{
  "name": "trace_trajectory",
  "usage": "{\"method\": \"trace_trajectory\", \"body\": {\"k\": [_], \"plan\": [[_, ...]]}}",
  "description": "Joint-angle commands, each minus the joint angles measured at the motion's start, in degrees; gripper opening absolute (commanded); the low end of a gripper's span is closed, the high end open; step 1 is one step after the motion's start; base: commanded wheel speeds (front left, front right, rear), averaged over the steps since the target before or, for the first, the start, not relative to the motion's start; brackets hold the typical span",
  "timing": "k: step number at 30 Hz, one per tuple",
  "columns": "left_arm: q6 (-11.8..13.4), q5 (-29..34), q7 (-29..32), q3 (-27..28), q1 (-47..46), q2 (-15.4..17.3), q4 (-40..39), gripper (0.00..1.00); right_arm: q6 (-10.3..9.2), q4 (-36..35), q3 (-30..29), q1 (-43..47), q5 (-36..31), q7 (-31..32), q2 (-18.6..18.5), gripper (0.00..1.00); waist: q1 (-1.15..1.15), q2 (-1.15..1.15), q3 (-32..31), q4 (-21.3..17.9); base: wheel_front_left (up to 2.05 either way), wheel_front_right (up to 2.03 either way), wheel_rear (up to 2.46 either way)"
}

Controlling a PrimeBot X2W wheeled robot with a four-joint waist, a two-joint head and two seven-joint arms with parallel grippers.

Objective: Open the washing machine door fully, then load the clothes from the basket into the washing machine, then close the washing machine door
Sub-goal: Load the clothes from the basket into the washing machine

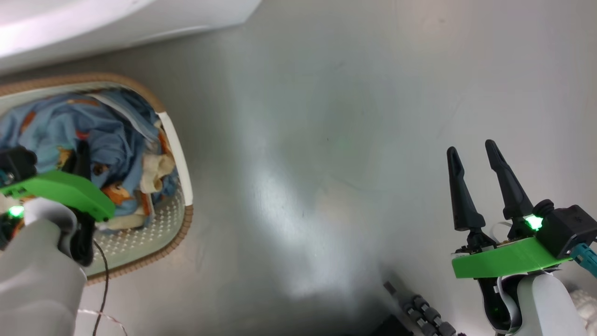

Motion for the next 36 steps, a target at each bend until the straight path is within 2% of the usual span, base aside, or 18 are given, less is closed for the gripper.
{"method": "trace_trajectory", "body": {"k": [1,5,11,20,36], "plan": [[-0.16,0.7,-1.65,0.63,3.34,2.06,-1.7,0.0,0.09,-0.6,0.84,0.99,-0.84,-0.33,-0.26,1.0,0.0,0.0,-3.6,1.75,0.0,0.0,0.0],[-0.16,2.39,-2.56,2.21,5.54,3.05,-6.23,0.0,0.09,-0.09,0.7,0.89,-1.38,-0.33,-0.26,1.0,0.0,0.0,-6.82,3.44,0.0,0.0,0.0],[-0.16,9.32,-2.6,11.68,12.51,2.62,-17.11,0.0,0.09,0.71,0.79,0.62,-2.13,-0.33,-0.26,1.0,0.0,0.0,-11.68,5.46,0.0,0.0,0.0],[-0.17,20.8,-2.61,25.61,25.0,-3.37,-32.55,0.0,0.09,2.78,1.54,1.24,-2.44,-0.33,-0.26,1.0,0.0,0.0,-20.37,7.36,0.0,0.0,0.0],[-0.17,32.49,-2.62,35.12,38.13,-9.98,-51.84,0.0,0.09,4.92,1.8,4.11,-2.83,-0.33,-0.26,1.0,0.0,0.0,-33.51,9.59,0.0,0.0,0.0]]}}
